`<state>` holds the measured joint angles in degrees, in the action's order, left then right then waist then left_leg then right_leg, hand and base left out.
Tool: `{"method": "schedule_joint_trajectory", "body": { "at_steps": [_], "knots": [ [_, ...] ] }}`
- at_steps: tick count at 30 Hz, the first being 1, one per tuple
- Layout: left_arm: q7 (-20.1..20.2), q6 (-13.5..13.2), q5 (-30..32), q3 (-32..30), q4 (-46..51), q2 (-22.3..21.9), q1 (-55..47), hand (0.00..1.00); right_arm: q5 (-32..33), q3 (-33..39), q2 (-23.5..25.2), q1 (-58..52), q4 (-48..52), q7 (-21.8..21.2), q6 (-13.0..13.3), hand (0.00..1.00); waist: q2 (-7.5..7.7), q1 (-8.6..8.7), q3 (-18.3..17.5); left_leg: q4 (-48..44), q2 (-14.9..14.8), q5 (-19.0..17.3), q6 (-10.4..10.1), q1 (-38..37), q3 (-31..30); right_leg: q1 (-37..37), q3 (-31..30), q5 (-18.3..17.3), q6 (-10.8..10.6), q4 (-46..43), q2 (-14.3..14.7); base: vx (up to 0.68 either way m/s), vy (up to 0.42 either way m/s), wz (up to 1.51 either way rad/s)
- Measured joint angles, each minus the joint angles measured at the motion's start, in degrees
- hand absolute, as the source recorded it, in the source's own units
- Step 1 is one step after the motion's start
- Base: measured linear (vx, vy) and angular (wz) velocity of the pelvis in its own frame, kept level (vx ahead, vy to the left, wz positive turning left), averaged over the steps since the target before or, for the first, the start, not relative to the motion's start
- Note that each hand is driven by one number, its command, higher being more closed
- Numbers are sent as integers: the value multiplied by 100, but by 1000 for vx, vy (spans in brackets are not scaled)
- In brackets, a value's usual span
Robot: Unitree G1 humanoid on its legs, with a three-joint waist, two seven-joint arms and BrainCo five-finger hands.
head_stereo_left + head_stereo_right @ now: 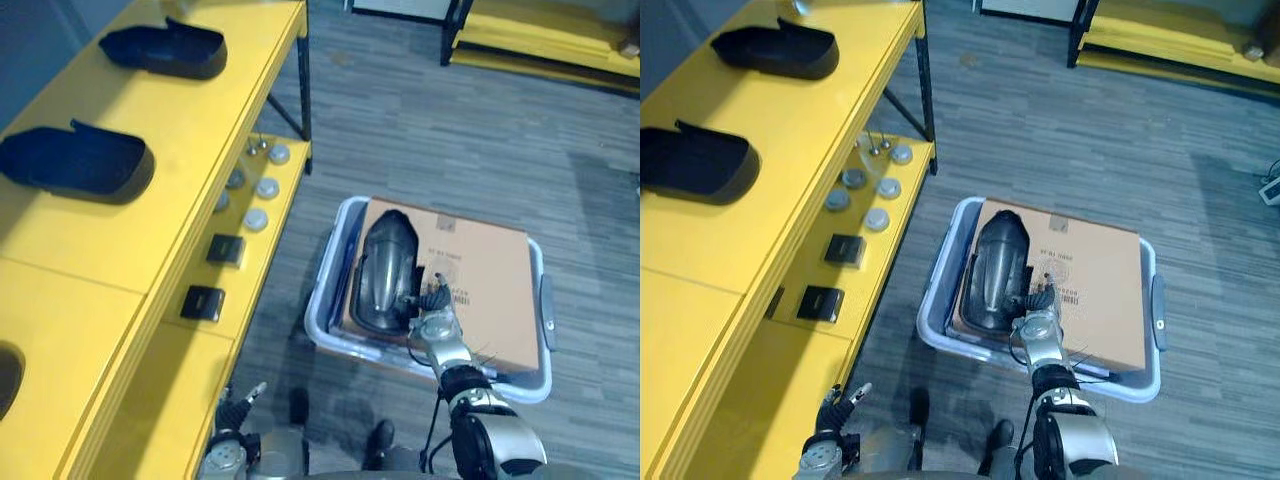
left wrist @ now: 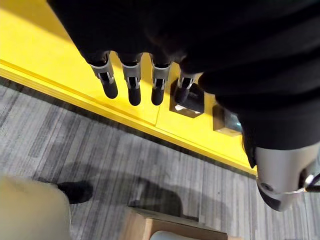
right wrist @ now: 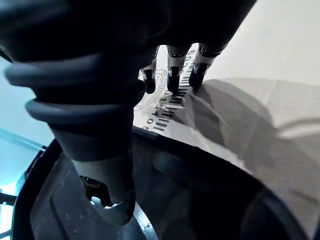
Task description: Walk over and take plastic housings, then place them on the shelf
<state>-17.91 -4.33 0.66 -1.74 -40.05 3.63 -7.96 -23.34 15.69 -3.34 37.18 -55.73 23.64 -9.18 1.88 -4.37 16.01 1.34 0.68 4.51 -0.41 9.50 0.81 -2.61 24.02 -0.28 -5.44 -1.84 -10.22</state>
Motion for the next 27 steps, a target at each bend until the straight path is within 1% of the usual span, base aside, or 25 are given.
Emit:
{"method": "schedule_joint_trajectory", "body": {
  "at_steps": [1, 3, 4, 8, 9, 10, 11, 12, 15, 19, 21, 23, 24, 25, 26, 27],
  "knots": [
    [-1, -1, -18, 0, 5, 20, 44, 0, -46, 17, -64, 105, -93, 1, -41, 100, 51, -48, 39, 38, 1, 5, -8, 60, 16, -81, -11, -1, -1, -2, -9, -114, 36, 13],
    [-4, -1, -32, 4, 4, 33, 92, 0, -61, 13, -152, 138, -128, 1, -56, 100, 81, -123, 57, 76, 8, 9, -14, 93, 41, -137, -48, -1, -1, 6, -8, -39, 20, -1],
    [-6, 1, -34, 7, -6, 35, 115, 0, -76, 10, -174, 153, -129, 0, -60, 100, 88, -133, 61, 73, 16, 9, -14, 113, 63, -157, -54, -1, -1, 5, -3, 3, 11, -4],
    [-11, 6, -121, 27, -140, 71, 208, 0, 43, -14, -141, 247, -218, -40, -68, 100, 103, -127, 69, 43, 49, 51, -29, 154, 99, -190, -98, 2, 1, 7, -21, 53, 3, -2],
    [-16, 7, -124, 59, -172, 84, 255, 0, 73, -35, -140, 247, -249, -68, -68, 100, 113, -125, 74, 27, 48, 106, 25, 171, 97, -194, -107, 43, 29, 2, -15, 95, -12, 5],
    [-19, 6, -128, 92, -173, 102, 278, 0, 94, -35, -139, 247, -254, -101, -69, 100, 130, -124, 84, 28, 48, 106, 26, 171, 96, -194, -118, 72, 32, 1, -12, 118, -27, 6],
    [-19, 4, -138, 116, -170, 120, 313, 0, 106, -38, -135, 263, -252, -138, -63, 100, 164, -125, 106, 21, 40, 142, 73, 171, 99, -191, -122, 103, -9, 6, 0, 138, -44, 0],
    [-18, 7, -190, 115, -174, 117, 327, 0, 152, -45, -112, 317, -249, -163, -53, 100, 190, -117, 120, -2, 33, 147, 87, 168, 96, -184, -136, 103, -7, 11, 13, 170, -62, -4],
    [-2, 8, -231, 167, -173, 97, 403, 0, 238, -65, -100, 409, -242, -256, -5, 100, 197, -107, 124, -11, 29, 146, 87, 120, 88, -148, -202, 105, -5, 25, 21, 121, -49, -8],
    [-2, 3, -228, 175, -151, 96, 458, 0, 255, -109, -32, 373, -144, -259, -8, 100, 201, -86, 126, -5, 30, 119, 52, -27, 91, -30, -236, 109, 0, 21, 11, 65, -15, -5],
    [-2, 5, -227, 222, -94, 96, 451, 0, 257, -171, -13, 221, 276, -255, -8, 100, 200, -78, 126, 33, 33, 117, 52, -58, 93, -16, -240, 109, 0, 21, 2, 0, 0, 0],
    [-3, 11, -224, 281, 198, 36, 401, 0, 257, -401, 22, -235, 1290, -234, 4, 100, 201, -25, 126, 147, 31, 117, 52, -119, 88, -9, -240, 107, -2, 20, -10, 0, 0, 0],
    [-5, 11, -220, 300, 333, 5, 364, 0, 257, -454, 38, -343, 1509, -225, 17, 100, 201, -5, 126, 180, 27, 105, 64, -151, 97, 3, -241, 99, -2, 20, -2, 0, 0, 0],
    [-2, 12, -218, 420, 680, -5, 267, 0, 254, -526, 78, -589, 1941, -207, 34, 100, 203, 38, 125, 182, 42, 68, 70, -189, 101, 43, -241, 80, 2, 20, -12, -46, 34, -4],
    [-1, 7, -213, 519, 1114, -14, 175, 0, 245, -560, 101, -856, 2355, -146, 42, 100, 203, 36, 124, 190, 53, 44, 92, -227, 127, 66, -249, 56, -11, 9, -28, -40, 27, -4],
    [-1, 2, -210, 566, 1317, -20, 148, 0, 234, -558, 110, -980, 2521, -104, 50, 100, 207, 40, 122, 198, 63, 38, 96, -237, 127, 73, -247, 29, -23, 4, -42, -49, 33, -3]
  ]
}}
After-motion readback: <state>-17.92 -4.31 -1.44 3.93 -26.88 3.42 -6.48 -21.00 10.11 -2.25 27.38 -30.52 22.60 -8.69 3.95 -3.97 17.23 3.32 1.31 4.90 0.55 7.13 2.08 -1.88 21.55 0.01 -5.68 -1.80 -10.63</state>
